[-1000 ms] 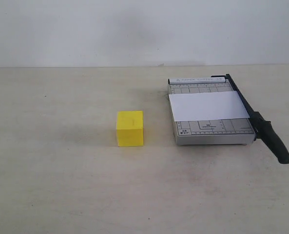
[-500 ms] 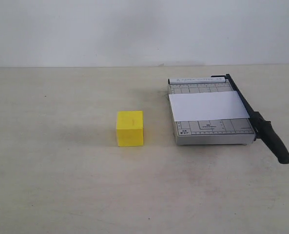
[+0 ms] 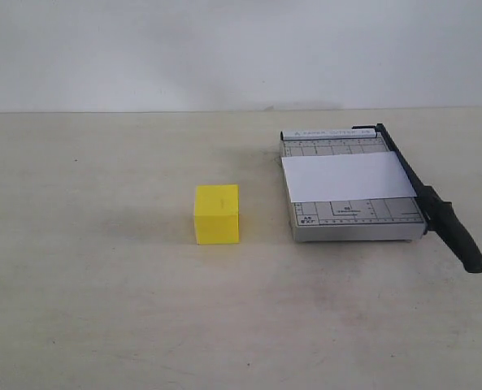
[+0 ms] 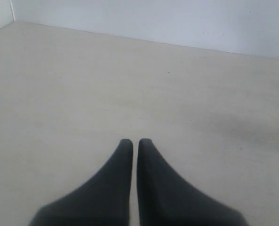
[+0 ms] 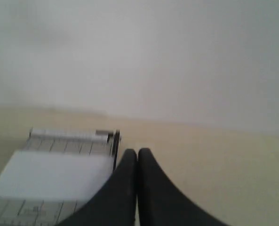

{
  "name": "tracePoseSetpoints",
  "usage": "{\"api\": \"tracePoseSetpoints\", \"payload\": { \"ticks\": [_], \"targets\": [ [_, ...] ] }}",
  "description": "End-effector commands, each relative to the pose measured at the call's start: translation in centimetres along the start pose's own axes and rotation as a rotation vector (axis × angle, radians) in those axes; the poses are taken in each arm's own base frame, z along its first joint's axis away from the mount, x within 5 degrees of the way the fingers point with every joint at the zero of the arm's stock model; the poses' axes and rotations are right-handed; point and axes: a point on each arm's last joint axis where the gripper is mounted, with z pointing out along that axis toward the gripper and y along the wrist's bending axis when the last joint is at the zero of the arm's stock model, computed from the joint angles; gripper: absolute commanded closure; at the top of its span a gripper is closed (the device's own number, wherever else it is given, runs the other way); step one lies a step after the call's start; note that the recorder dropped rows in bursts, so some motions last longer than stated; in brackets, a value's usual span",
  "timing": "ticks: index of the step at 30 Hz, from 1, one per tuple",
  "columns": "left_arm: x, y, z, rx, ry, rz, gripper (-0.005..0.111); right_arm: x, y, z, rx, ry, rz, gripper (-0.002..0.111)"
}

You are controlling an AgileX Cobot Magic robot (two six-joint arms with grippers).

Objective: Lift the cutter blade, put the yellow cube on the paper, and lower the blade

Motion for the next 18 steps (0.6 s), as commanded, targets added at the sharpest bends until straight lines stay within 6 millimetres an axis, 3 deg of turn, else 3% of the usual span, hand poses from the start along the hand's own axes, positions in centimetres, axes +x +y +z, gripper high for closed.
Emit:
{"api": "tracePoseSetpoints", "payload": {
  "ticks": [1, 4, 8, 10, 18],
  "targets": [
    [-0.2, 0.0, -0.1, 0.002, -0.023, -0.017, 0.102, 0.3, 0.6, 4.8, -0.063, 0.285, 0.135, 0.108],
    [-0.2, 0.0, -0.1, 0.002, -0.023, -0.017, 0.102, 1.3, 1.2, 6.9, -0.144, 0.515, 0.071, 0.097],
    [-0.2, 0.0, -0.1, 0.002, -0.023, -0.017, 0.102, 2.1, 1.4, 9.2, -0.163, 0.616, 0.080, 0.059],
    [-0.2, 0.0, -0.1, 0.002, -0.023, -0.017, 0.102, 2.9, 1.5, 10.2, -0.167, 0.666, 0.086, 0.045],
    [-0.2, 0.0, -0.1, 0.002, -0.023, -0.017, 0.102, 5.6, 1.9, 11.3, -0.174, 0.813, 0.125, 0.049]
  ]
}}
